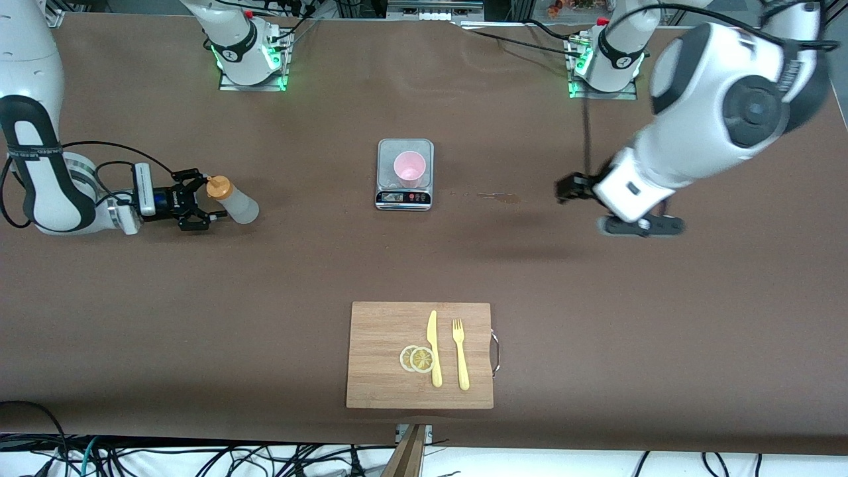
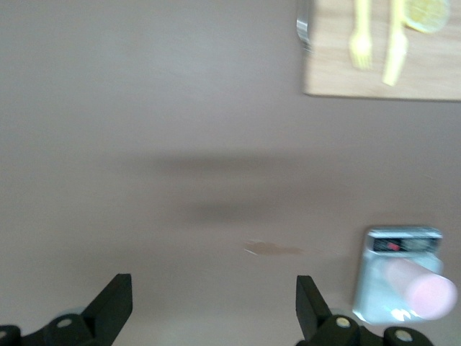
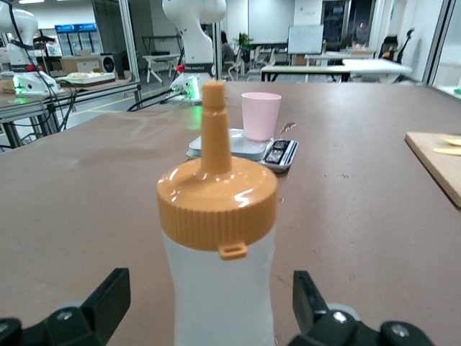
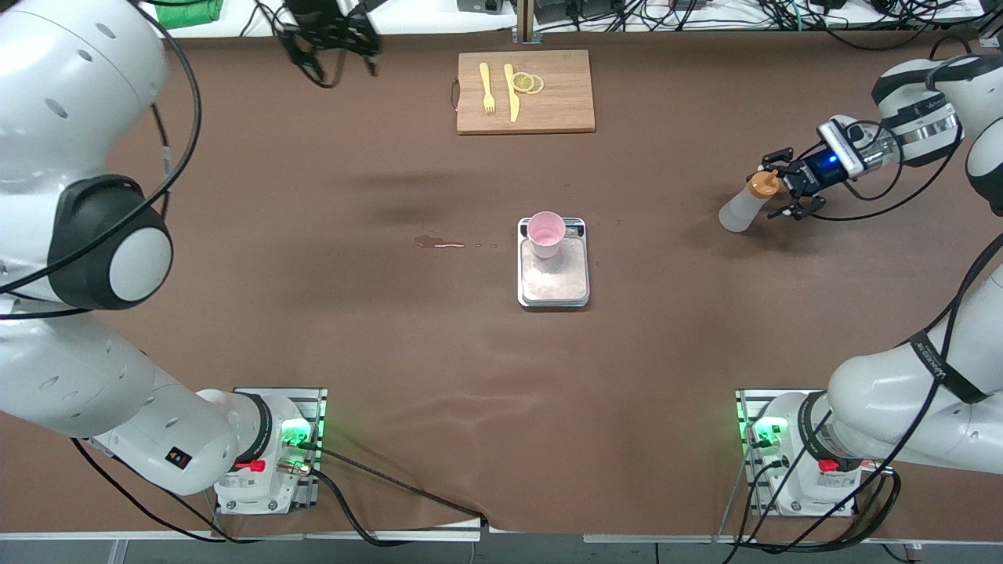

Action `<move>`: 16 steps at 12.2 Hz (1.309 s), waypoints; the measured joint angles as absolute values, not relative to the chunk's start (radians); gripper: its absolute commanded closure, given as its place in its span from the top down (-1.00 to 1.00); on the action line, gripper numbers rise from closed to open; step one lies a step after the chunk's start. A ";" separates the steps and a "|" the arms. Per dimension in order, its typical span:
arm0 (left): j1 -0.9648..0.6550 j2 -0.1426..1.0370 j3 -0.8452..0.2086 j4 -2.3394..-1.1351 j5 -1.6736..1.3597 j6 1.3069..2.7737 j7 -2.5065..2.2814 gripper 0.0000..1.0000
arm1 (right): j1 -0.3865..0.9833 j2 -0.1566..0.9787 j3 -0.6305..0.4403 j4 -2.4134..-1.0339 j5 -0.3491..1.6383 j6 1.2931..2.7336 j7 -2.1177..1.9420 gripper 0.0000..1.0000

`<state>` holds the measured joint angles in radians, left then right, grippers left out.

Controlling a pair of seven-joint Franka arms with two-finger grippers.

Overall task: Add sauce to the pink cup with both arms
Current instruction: 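Grasp the sauce bottle with the right gripper while the left gripper withdraws, then lift the sauce bottle with the right gripper and carry it over the cup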

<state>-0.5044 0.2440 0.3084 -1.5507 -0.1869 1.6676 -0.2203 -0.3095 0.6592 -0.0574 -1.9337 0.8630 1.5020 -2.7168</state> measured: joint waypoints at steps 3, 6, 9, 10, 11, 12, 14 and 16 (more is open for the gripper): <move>-0.380 0.206 0.311 -1.550 -0.156 1.614 -0.143 1.00 | -0.309 0.679 -0.049 -1.948 0.885 1.502 -2.719 0.99; -0.287 0.166 0.309 -1.549 -0.123 1.564 -0.026 1.00 | -0.306 0.684 -0.033 -1.973 0.921 1.502 -2.719 0.88; -0.234 0.145 0.295 -1.549 -0.076 1.551 0.060 1.00 | -0.299 0.692 -0.017 -1.996 0.953 1.502 -2.720 0.14; -0.210 0.144 0.272 -1.549 -0.075 1.546 0.071 1.00 | -0.297 0.692 -0.015 -2.001 0.960 1.502 -2.721 -0.31; -0.187 0.141 0.241 -1.549 -0.075 1.536 0.074 1.00 | -0.296 0.692 -0.013 -2.002 0.963 1.502 -2.721 -0.72; -0.176 0.138 0.218 -1.549 -0.073 1.521 0.074 1.00 | -0.296 0.692 -0.013 -2.002 0.966 1.502 -2.721 -0.94; -0.169 0.128 0.182 -1.550 -0.064 1.492 0.074 1.00 | -0.296 0.692 -0.013 -2.001 0.968 1.503 -2.721 -1.00; -0.155 0.122 0.152 -1.551 -0.060 1.475 0.074 1.00 | -0.295 0.687 -0.013 -1.997 0.975 1.505 -2.716 -1.00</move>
